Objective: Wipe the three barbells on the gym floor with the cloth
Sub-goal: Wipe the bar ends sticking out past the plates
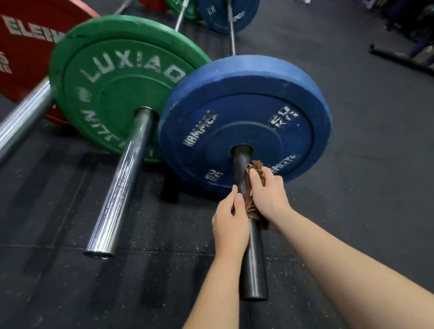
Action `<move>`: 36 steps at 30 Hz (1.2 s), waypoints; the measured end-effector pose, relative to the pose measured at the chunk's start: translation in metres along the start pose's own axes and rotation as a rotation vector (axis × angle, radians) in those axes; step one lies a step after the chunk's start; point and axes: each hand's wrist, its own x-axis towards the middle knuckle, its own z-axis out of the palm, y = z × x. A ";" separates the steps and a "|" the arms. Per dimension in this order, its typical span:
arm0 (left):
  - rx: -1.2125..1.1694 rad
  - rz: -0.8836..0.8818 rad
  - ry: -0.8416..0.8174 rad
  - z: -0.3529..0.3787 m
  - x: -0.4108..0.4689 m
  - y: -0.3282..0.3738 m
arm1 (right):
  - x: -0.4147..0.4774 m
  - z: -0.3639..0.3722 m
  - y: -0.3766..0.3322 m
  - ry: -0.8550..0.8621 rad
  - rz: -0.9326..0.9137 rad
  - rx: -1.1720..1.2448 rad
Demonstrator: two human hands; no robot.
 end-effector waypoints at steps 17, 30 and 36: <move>0.276 0.124 -0.091 -0.013 0.022 -0.008 | 0.011 -0.011 0.020 -0.015 -0.203 0.048; 0.275 0.099 0.045 0.004 0.012 -0.015 | 0.049 0.000 0.012 0.032 -0.210 0.148; 0.222 0.092 0.056 0.004 0.014 -0.016 | 0.035 0.003 0.018 0.025 -0.149 0.212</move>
